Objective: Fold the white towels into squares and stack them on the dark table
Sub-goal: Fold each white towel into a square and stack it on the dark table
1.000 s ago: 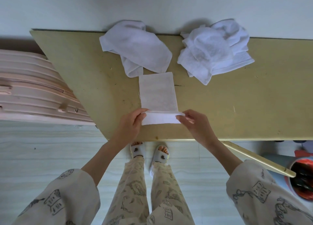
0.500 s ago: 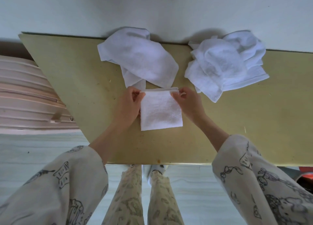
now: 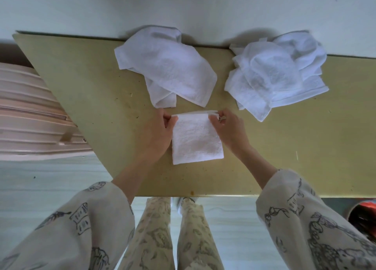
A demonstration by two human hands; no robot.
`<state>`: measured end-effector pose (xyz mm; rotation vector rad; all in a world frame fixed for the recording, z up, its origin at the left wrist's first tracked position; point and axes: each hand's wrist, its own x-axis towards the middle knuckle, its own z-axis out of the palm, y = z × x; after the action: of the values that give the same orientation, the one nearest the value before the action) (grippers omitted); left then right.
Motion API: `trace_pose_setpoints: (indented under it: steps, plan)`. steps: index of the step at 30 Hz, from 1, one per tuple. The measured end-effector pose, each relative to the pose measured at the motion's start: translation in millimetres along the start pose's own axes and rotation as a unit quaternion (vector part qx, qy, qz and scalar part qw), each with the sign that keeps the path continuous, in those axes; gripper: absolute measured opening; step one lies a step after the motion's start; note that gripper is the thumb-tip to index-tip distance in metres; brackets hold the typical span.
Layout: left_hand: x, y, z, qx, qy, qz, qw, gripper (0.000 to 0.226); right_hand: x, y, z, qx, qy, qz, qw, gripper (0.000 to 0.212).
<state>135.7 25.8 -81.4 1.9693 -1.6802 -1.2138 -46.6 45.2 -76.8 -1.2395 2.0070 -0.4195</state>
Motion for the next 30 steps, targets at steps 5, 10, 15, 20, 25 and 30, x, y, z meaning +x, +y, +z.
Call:
trace_pose_setpoints:
  steps: [5, 10, 15, 20, 25, 30]
  plan:
    - [-20.1, -14.3, 5.1, 0.001, -0.025, 0.002, 1.000, 0.016, -28.1, 12.4, 2.9, -0.011, -0.027, 0.012, 1.000, 0.026]
    - [-16.8, -9.9, 5.8, 0.024, -0.011, 0.017, 1.000, 0.017, -26.3, 10.1, -0.5, 0.008, -0.006, -0.005, 1.000, 0.027]
    - [-15.5, -9.9, 8.3, 0.054, -0.002, 0.015, 0.998, 0.018, -20.8, 11.4, 3.9, -0.012, 0.002, -0.005, 1.000, 0.029]
    - [-14.1, -10.2, 10.1, 0.077, -0.001, 0.007, 0.997, 0.022, -16.2, 13.2, 7.2, -0.032, -0.001, 0.013, 0.999, 0.032]
    - [-14.4, -8.2, 11.2, 0.084, 0.005, 0.008, 0.996, 0.026, -15.6, 13.6, 9.9, -0.049, 0.010, 0.009, 0.999, 0.030]
    - [-25.2, 0.6, 4.8, 0.078, 0.063, 0.023, 0.995, 0.039, -25.4, 7.2, 3.4, -0.072, 0.097, -0.004, 0.993, 0.044]
